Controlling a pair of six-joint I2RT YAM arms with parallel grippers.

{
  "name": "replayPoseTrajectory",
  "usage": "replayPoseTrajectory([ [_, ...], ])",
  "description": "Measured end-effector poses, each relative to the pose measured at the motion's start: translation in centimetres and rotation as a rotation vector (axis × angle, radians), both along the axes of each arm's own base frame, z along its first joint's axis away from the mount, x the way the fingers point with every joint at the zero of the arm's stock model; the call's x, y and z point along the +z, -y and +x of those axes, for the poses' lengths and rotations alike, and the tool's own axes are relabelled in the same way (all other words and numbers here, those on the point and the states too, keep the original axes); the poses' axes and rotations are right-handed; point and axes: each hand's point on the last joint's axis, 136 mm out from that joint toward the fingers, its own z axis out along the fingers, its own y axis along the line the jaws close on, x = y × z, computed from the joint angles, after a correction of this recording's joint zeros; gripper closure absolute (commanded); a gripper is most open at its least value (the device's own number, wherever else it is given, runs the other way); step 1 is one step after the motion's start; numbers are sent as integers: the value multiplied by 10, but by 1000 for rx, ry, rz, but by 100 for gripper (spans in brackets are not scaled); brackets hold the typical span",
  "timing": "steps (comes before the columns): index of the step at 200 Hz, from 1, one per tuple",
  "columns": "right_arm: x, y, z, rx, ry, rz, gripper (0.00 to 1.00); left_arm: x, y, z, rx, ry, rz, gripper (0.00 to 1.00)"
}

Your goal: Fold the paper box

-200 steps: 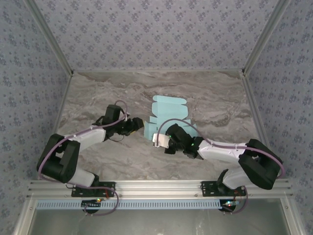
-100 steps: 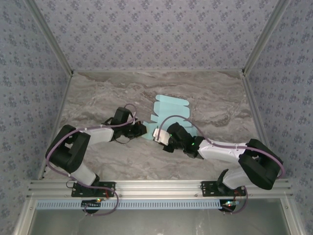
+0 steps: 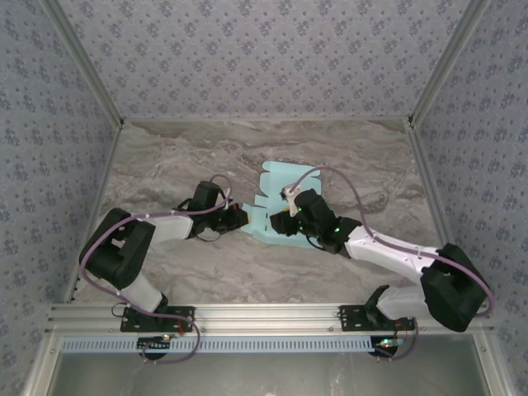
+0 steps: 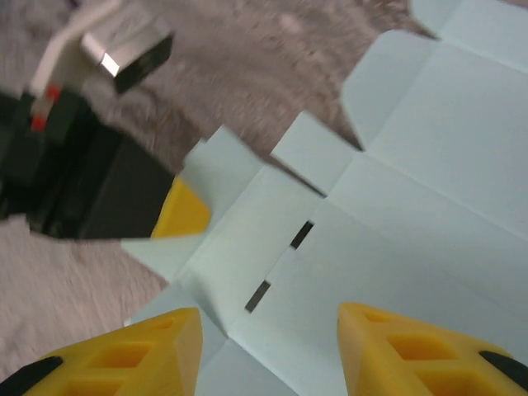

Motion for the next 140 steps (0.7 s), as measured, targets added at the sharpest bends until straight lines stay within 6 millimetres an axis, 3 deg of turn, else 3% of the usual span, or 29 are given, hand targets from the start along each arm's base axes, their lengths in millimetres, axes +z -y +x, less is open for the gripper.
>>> replayPoseTrajectory([
  [41, 7, 48, 35, -262, -205, 120, 53, -3, -1, -2, 0, 0, 0, 100],
  [88, 28, 75, 61, -195, -148, -43, 53, -1, -5, -7, -44, 40, 35, 100],
  [116, 50, 88, 79, -142, -74, -162, 54, 20, -7, -5, -80, 103, 67, 100],
  [140, 54, 81, 71, -16, -51, -184, 50, 55, -3, 2, -139, 198, 88, 100],
])
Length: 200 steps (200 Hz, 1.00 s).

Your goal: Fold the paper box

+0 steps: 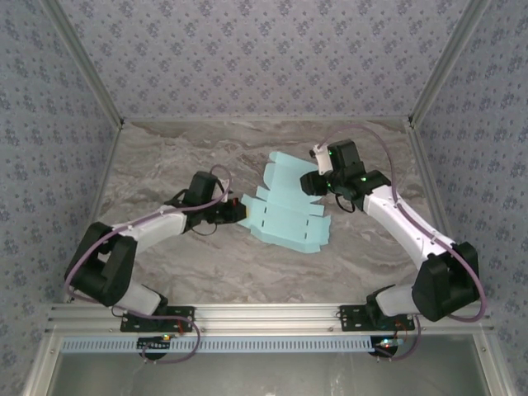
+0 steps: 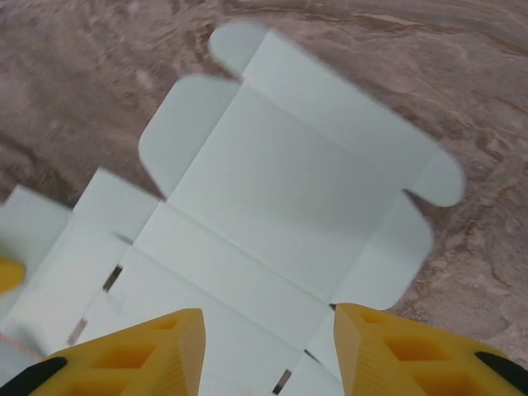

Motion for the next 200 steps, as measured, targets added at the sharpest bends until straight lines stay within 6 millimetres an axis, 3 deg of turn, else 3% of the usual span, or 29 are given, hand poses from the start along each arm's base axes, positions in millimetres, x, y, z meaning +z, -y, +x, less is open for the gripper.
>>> replayPoseTrajectory([
  [18, 2, -11, -13, 133, 9, -1, 44, 27, 6, 0, -88, 85, 27, 100],
  [27, 7, -17, -19, 207, 35, -2, 35, 37, 9, -1, -133, 120, 46, 100],
  [39, 16, -23, -28, 322, 93, -19, 34, 48, 14, -3, -201, 177, 74, 100],
  [75, 46, -47, -50, 665, 323, -199, 31, 61, 19, -21, -384, 308, 183, 100],
  [109, 37, -62, -77, 951, 459, -396, 30, 76, 17, -27, -509, 407, 270, 100],
  [141, 28, -58, -78, 1044, 487, -490, 31, 85, 14, -28, -579, 453, 311, 100],
  [200, 23, -68, -75, 1129, 563, -540, 38, 73, 19, -41, -683, 416, 285, 100],
])
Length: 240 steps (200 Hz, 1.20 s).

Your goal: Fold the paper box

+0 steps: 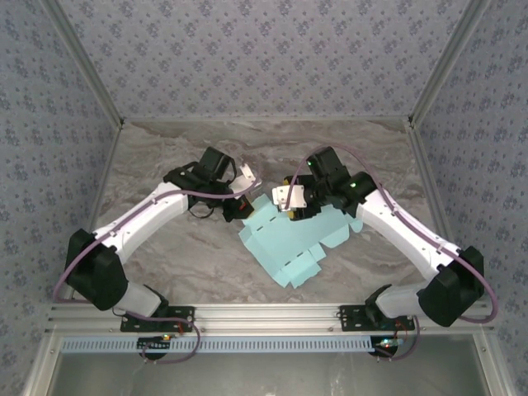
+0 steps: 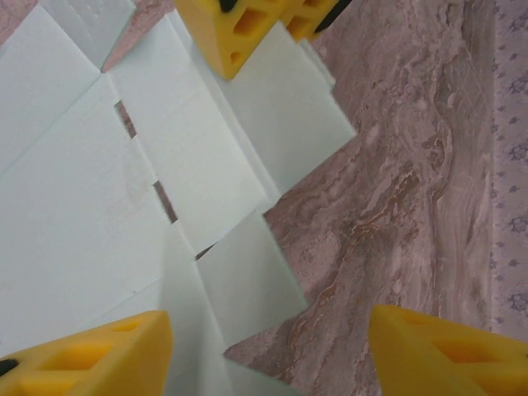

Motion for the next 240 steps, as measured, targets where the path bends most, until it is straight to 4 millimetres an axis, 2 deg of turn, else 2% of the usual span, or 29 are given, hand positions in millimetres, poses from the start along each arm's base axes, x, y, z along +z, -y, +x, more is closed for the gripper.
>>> replayPoseTrajectory([
  [20, 0, -9, -4, 37, 20, -6, 46, -4, 1, -1, -12, -16, 9, 100],
  [49, -11, -19, -11, 71, 17, -48, 46, -1, 4, -1, -22, -27, -5, 100],
  [71, -21, -16, -8, 74, 23, -97, 48, 4, 5, 0, -25, -29, -21, 100],
  [105, -31, -11, -5, 74, 31, -141, 66, 5, 5, -1, -29, -37, -24, 99],
  [135, -49, -4, -10, 68, 12, -190, 80, 5, 3, 0, -21, -41, -26, 97],
  [155, -54, -6, -9, 72, 31, -193, 90, 3, 2, 3, -14, -55, -33, 89],
  [167, -57, -7, -11, 75, 34, -188, 95, 3, 2, 9, -1, -56, -48, 78],
  [203, -56, -8, -3, -9, 22, -87, 99, 12, -1, 33, 108, -66, -143, 62],
  [209, -55, -8, 0, -30, 15, -64, 99, 12, -3, 36, 133, -64, -166, 52],
  [223, -49, -8, 9, -87, 3, -3, 99, 10, -13, 39, 205, -68, -213, 49],
  [226, -48, -7, 12, -101, -1, 9, 99, 9, -16, 40, 223, -63, -227, 41],
  [232, -46, -6, 17, -133, -14, 37, 99, 9, -22, 41, 258, -57, -250, 37],
  [236, -44, -4, 20, -151, -19, 54, 99, 8, -26, 41, 287, -58, -268, 28],
  [240, -44, -3, 23, -172, -29, 69, 99, 8, -29, 40, 299, -47, -282, 26],
])
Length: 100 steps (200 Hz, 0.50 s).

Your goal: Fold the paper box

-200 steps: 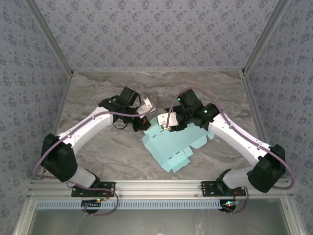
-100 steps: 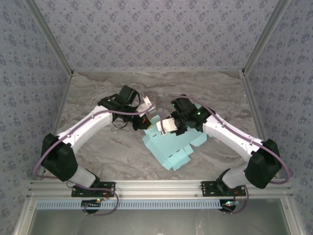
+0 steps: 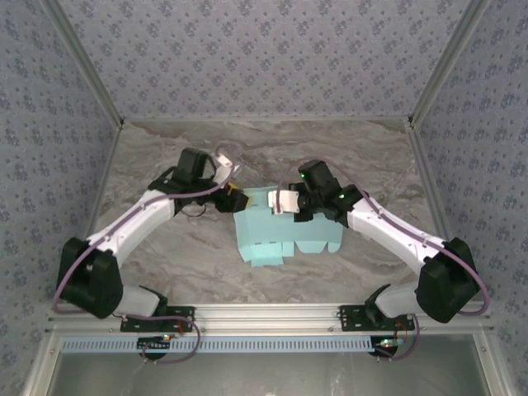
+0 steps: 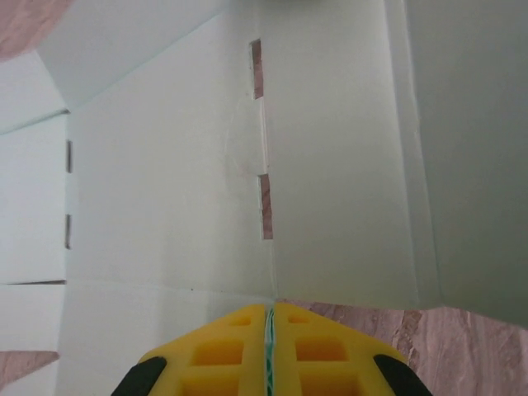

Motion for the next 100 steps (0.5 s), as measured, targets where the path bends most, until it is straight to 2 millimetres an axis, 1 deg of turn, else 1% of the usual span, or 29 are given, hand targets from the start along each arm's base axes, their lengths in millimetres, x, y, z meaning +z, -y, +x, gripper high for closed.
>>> replayPoseTrajectory([
  [6, 1, 3, 5, -32, -13, 26, 99, 0, -7, 0, 45, 6, -26, 25],
  [10, 1, 5, 7, -49, -21, 41, 99, -1, -12, 0, 74, 12, -41, 20],
  [18, 1, 9, 12, -87, -41, 72, 99, -2, -20, -1, 120, 30, -66, 17],
  [35, -3, 18, 19, -154, -82, 122, 99, -8, -35, -3, 205, 75, -102, 16],
  [50, -9, 22, 20, -186, -114, 144, 99, -21, -45, -5, 258, 97, -115, 17],
  [73, -13, 20, 17, -195, -153, 174, 99, -42, -49, -7, 280, 97, -116, 21],
  [100, -13, 18, 16, -199, -171, 204, 99, -59, -43, -1, 258, 96, -120, 24],
])
